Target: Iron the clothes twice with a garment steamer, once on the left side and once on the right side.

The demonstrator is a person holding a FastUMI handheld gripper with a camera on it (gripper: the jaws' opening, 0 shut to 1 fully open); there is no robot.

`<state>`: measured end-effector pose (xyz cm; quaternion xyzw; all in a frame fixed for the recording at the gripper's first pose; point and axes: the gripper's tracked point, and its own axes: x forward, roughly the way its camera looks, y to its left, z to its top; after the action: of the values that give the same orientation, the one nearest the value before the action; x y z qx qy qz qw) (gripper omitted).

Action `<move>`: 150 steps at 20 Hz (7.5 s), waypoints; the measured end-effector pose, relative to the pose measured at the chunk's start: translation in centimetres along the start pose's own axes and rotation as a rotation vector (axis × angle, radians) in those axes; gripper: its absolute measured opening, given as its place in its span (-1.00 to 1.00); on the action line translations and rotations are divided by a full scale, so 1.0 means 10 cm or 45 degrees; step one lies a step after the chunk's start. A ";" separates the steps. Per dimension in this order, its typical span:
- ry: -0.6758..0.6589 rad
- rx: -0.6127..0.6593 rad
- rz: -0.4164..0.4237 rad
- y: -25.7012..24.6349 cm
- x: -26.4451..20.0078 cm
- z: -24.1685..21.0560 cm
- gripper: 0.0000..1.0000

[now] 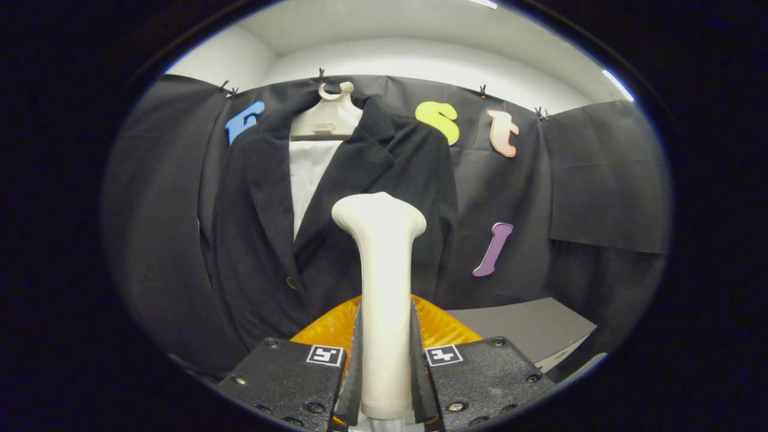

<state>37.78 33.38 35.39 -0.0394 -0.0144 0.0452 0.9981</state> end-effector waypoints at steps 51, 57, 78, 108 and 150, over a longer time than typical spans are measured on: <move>0.487 -0.062 0.029 0.16 -0.28 -2.98 -0.27; 0.536 -0.060 0.046 0.15 -0.31 -3.14 -0.27; 0.101 -0.009 0.078 0.74 -0.57 -0.57 -0.27; -0.078 -0.092 0.041 1.91 0.07 0.64 -0.27; 0.337 -0.183 0.042 1.89 -0.12 -1.66 -0.27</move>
<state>35.44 50.70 17.28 -0.1165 0.1146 0.0550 0.9850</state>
